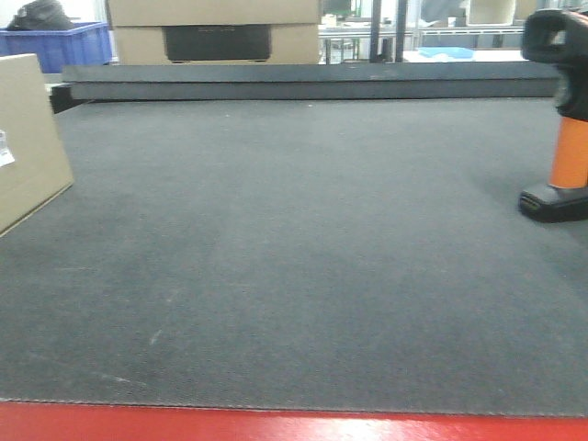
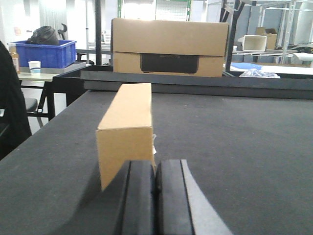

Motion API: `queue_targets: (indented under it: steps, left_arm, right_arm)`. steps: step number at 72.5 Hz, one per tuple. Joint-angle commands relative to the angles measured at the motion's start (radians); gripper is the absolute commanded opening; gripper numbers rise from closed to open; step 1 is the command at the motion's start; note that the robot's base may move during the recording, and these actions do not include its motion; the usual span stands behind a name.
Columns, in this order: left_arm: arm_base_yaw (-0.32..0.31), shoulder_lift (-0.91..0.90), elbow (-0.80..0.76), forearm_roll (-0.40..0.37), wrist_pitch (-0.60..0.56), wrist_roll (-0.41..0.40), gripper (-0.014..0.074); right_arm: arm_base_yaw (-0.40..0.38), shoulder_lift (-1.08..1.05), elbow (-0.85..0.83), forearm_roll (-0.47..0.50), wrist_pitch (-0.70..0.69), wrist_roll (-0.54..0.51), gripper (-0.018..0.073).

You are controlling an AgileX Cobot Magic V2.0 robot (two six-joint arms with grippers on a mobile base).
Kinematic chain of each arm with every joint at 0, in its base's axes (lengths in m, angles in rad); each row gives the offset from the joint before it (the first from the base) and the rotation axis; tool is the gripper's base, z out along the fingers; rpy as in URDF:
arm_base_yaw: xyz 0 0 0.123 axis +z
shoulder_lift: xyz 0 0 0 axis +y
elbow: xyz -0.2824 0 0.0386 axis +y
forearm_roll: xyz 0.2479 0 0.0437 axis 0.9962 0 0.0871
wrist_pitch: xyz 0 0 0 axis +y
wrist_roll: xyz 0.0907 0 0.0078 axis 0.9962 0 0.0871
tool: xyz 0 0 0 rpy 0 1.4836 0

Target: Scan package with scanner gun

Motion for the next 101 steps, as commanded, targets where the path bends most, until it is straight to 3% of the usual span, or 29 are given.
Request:
queue_targets:
  steps: [1, 30, 38, 52, 57, 72, 90, 101]
  left_arm:
    - [0.003, -0.004, -0.002, -0.004, -0.017, -0.002, -0.0111]
    - [0.001, -0.004, -0.002, -0.004, -0.105, -0.002, -0.0111]
    - [0.003, -0.004, -0.038, -0.013, 0.013, -0.002, -0.0111]
    - [0.003, 0.07, -0.27, -0.013, 0.303, -0.002, -0.0111]
    - [0.003, 0.139, -0.353, -0.049, 0.385, -0.002, -0.0111]
    - [0.003, 0.412, -0.566, -0.156, 0.497, -0.002, -0.0111]
    - [0.003, 0.769, -0.838, -0.159, 0.537, -0.002, -0.0111]
    - [0.003, 0.981, -1.031, -0.159, 0.699, -0.002, -0.0111]
  right_arm:
    - [-0.005, -0.002, -0.001, 0.001, -0.014, -0.007, -0.0169]
    - [-0.005, -0.002, -0.001, 0.001, -0.014, -0.007, -0.0169]
    - [-0.005, -0.002, -0.001, 0.001, -0.014, -0.007, -0.0169]
    - [-0.005, -0.002, -0.001, 0.001, -0.014, -0.007, -0.0169]
    - [-0.005, -0.002, -0.001, 0.001, -0.014, -0.007, -0.0169]
    - [-0.005, -0.002, -0.001, 0.001, -0.014, -0.007, -0.0169]
    - [-0.005, -0.002, -0.001, 0.001, -0.014, -0.007, -0.0169]
    - [-0.005, -0.002, -0.001, 0.001, -0.014, -0.007, -0.0169]
